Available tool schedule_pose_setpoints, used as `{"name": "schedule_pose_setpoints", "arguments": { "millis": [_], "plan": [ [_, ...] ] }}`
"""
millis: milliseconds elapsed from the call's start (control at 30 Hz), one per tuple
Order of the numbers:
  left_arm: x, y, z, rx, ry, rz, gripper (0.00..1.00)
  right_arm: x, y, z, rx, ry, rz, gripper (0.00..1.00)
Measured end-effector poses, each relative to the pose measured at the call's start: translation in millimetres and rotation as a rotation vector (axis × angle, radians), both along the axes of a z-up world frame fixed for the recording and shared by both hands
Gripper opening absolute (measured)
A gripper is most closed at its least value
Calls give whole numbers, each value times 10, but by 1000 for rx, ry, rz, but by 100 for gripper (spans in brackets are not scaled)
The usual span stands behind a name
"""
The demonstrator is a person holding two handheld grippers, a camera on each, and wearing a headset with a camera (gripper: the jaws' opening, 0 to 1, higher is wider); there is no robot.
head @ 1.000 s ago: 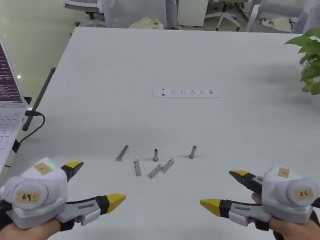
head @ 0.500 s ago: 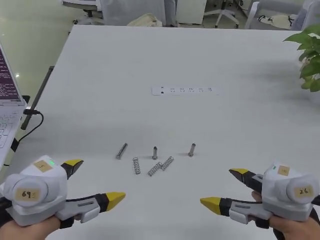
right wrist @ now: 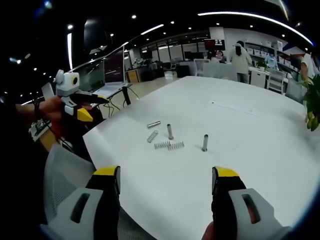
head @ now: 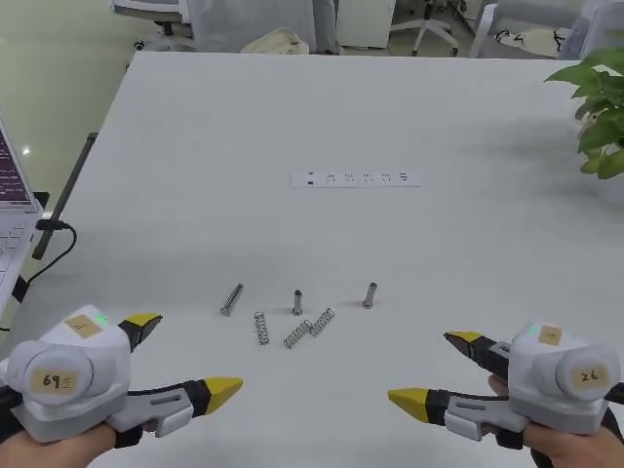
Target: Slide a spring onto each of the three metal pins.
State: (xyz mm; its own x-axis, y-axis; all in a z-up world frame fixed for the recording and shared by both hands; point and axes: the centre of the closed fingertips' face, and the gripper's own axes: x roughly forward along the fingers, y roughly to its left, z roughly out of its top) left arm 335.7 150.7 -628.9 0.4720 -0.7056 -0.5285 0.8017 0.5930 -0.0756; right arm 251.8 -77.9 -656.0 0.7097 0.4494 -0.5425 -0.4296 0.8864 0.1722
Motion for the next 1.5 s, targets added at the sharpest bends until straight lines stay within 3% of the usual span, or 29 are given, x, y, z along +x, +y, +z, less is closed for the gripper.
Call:
{"name": "schedule_pose_setpoints", "arguments": {
  "millis": [267,1133,1500],
  "plan": [
    [66,-37,-32,11,2,-15,76,0,-20,-3,2,2,-9,74],
    [506,-41,-127,21,-4,7,75,-23,-50,-9,-8,15,-10,74],
    [698,-109,-173,19,0,7,74,-57,-60,-5,-15,20,-12,73]
  ]
}}
